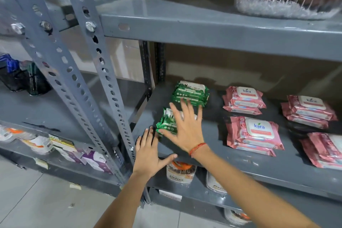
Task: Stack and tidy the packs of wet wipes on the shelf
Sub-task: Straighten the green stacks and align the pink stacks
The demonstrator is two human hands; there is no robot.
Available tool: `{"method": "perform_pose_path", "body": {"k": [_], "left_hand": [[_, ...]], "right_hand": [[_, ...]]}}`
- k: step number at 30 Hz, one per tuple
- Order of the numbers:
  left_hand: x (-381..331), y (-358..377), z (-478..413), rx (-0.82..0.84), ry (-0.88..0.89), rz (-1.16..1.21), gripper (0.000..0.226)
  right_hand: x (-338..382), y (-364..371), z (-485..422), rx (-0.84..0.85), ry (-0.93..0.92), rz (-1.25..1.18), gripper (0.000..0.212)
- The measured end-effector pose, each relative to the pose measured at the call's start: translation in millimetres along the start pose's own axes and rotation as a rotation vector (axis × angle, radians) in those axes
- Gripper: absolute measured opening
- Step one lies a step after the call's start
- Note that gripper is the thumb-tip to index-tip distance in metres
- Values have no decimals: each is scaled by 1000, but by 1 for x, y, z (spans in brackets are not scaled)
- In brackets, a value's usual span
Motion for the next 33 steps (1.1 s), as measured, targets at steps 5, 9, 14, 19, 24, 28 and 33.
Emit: {"method": "perform_pose_path", "body": {"k": [5,9,14,19,24,28,33], "left_hand": [[1,1,2,-7,0,-10,112],[0,1,1,-27,1,-10,116],[2,2,1,-54,16,-30,117],[1,1,1,-55,18,-30,120],[-8,-4,18,-132,-48,107,115],[-42,-6,38,-143,23,175,104],[-114,-1,42,-54,415,121,95]], "right_hand": [[1,8,25,136,21,149,89],[-4,13,28,154,17,183,78],[-4,18,25,166,12,191,67],[-5,17,23,218,-14,214,68],[-8,6,24,254,4,211,72],[-37,-22,37,102,97,204,74],[-106,-58,78,95,234,278,79]]}}
Point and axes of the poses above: each hand's wrist, its own z-axis away from the middle knuckle, its own y-axis out of the palm, x = y × z, the point moved 3 cm from there along -z, towards the middle knuckle, and after that the axes turned 10 degrees about -x, right-handed, at the moved point
